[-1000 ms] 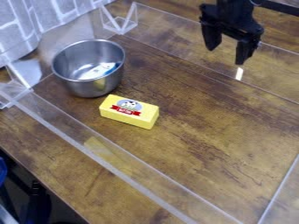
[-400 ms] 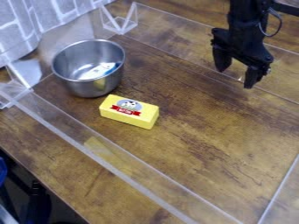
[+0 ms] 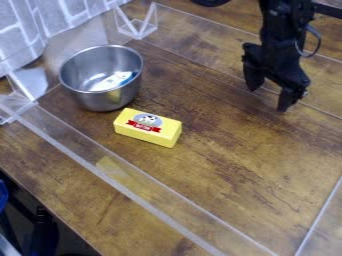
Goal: Put the white object in the silver pot
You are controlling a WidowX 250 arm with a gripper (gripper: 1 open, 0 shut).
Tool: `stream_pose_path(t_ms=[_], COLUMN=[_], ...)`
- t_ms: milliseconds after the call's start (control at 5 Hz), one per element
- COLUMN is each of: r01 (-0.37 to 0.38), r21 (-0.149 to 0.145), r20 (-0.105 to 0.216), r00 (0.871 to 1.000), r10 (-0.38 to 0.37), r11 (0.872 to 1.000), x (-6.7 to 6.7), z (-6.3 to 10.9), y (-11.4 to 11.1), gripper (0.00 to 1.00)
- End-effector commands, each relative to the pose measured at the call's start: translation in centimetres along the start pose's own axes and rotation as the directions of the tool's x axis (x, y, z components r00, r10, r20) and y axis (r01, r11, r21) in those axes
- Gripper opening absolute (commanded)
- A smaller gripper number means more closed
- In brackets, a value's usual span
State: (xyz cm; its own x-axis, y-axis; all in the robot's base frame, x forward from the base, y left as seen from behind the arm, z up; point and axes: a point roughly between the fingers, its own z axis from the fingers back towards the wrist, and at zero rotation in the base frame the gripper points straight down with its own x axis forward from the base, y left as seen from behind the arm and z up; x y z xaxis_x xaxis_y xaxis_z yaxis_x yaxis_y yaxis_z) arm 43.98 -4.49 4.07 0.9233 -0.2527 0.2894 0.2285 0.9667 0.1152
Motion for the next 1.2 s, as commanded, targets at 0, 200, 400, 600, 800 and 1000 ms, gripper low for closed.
stream_pose_path(t_ms=[0,200,400,600,800,1000], r01=[0.034,0.051,0.069,0.087,0.101,0.122], r21=[0.026,0.040,0.055,0.071,0.082,0.096], r20=[0.102,0.123,0.142,0.161,0.180,0.196], r00=[0.994,0.991,0.987,0.982,0.977,0.971], r10=[-0.037,-0.056,-0.076,-0.098,-0.115,-0.138], r11=[0.999,0.998,0.996,0.994,0.991,0.988], x=[1.7,1.9,2.0,2.2,2.0,2.0], z=[3.5,4.0,4.6,5.1,5.3,4.9], y=[0.0,0.3,0.6,0.9,0.9,0.8], gripper=[1.00,1.00,1.00,1.00,1.00,1.00])
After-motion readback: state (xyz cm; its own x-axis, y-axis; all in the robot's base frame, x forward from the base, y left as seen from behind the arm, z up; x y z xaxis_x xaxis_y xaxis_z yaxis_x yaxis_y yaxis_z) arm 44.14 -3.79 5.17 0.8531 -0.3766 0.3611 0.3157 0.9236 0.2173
